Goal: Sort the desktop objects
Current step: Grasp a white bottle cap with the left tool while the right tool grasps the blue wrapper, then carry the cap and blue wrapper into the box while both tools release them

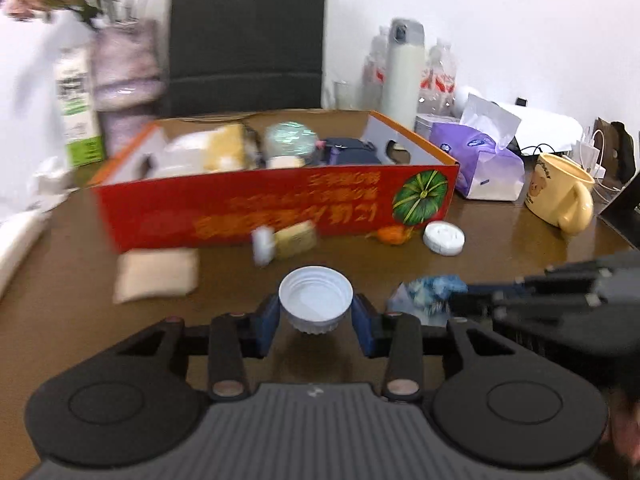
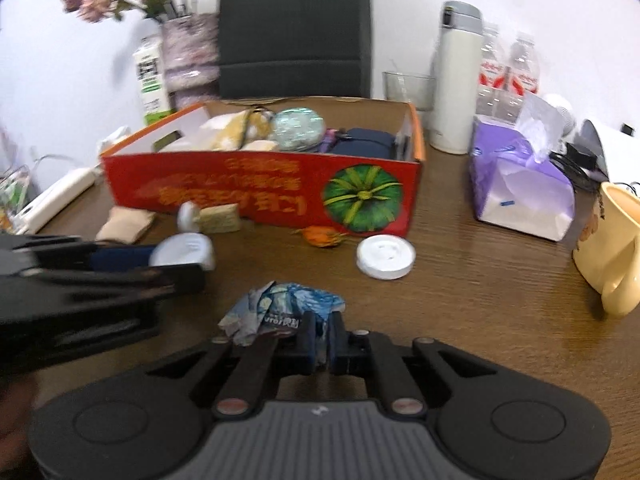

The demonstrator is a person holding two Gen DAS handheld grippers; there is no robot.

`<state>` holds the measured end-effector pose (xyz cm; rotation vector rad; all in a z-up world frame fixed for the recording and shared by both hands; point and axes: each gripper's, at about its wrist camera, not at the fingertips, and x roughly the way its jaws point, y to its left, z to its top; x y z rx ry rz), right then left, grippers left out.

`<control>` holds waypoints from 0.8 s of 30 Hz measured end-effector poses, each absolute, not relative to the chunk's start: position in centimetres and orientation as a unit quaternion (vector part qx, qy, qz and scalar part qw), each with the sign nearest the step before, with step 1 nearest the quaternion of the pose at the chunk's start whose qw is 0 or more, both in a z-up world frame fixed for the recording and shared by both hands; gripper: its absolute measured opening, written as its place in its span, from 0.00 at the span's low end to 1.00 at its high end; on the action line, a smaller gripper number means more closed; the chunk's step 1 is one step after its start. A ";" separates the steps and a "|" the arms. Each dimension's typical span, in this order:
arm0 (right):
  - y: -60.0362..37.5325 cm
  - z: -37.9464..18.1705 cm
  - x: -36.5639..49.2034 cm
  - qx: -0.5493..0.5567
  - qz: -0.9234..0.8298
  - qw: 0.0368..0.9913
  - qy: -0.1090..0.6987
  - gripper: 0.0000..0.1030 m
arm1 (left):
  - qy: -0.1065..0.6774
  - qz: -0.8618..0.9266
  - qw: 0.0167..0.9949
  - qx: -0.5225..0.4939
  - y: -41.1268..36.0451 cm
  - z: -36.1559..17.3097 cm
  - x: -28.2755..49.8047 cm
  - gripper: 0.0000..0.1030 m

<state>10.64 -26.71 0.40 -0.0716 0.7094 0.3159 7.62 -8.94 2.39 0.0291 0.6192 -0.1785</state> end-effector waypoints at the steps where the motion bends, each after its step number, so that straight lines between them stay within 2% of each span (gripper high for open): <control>1: -26.4 0.6 9.7 -0.036 0.158 0.926 0.341 0.03 | 0.306 -0.080 0.949 0.009 -8.0 2.5 6.2 0.39; 7: -24.1 1.5 2.7 -0.017 0.181 0.931 0.318 0.03 | 0.325 -0.053 0.944 -0.029 -3.3 2.3 -0.9 0.39; 13: -24.3 3.7 -4.7 0.019 0.202 0.937 0.286 0.02 | 0.292 -0.067 0.954 -0.027 -2.0 3.1 -4.8 0.39; 19: -25.2 6.7 -7.3 0.019 0.177 0.951 0.254 0.02 | 0.257 -0.084 0.962 -0.043 -2.0 4.8 -5.2 0.39; 24: -25.4 8.9 -5.1 0.013 0.165 0.960 0.224 0.02 | 0.230 -0.081 0.969 -0.031 -2.1 7.9 -2.6 0.39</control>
